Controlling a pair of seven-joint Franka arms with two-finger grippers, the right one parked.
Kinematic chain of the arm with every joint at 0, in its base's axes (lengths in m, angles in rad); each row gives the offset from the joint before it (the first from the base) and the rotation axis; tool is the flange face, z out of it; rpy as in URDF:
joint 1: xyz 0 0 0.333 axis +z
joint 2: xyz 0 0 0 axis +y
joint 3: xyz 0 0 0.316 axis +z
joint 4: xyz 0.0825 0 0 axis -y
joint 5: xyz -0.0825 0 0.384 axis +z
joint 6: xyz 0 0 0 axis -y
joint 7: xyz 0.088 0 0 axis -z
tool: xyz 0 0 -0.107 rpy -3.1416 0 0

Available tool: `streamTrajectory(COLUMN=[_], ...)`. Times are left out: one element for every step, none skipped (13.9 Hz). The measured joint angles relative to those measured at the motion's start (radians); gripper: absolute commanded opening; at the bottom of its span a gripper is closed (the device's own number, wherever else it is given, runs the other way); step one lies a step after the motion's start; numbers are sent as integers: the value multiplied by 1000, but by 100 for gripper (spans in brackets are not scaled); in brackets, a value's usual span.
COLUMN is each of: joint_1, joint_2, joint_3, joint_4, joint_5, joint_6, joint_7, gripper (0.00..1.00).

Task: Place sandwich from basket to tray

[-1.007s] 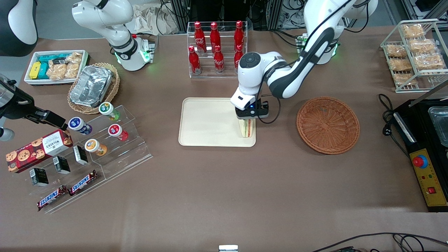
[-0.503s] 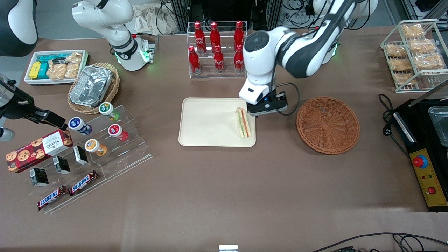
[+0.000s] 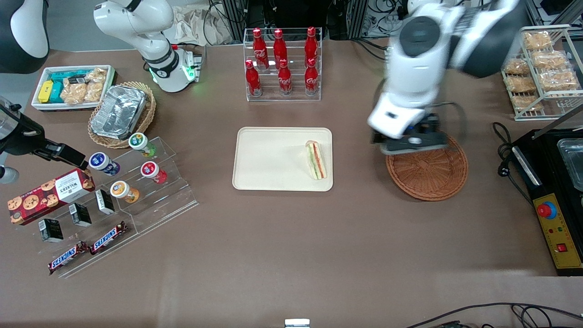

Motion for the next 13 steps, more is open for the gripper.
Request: streamTrajectory(joint_1=[1, 2, 1, 0, -1, -3, -4, -4, -4, -4, -4, -4, -5], joint_2=[-24, -45, -63, -81, -96, -109, -120, -129, -136, -142, -146, -150, -152], joint_3=[54, 103, 149, 199, 249, 300, 347, 383, 408, 424, 432, 434, 434], joint_4=[0, 1, 1, 1, 1, 1, 1, 1, 1, 1, 1, 5, 18], joint_5=[-27, -52, -76, -103, -134, -166, -193, -209, -215, -216, -216, -216, -216], joint_6=[-21, -46, -63, -75, -84, -93, -104, -112, -123, -133, -145, -148, -150], joint_7=[74, 146, 212, 281, 348, 409, 467, 513, 544, 559, 564, 565, 565], gripper=[99, 99, 99, 99, 99, 99, 99, 99, 99, 99, 99, 99, 99])
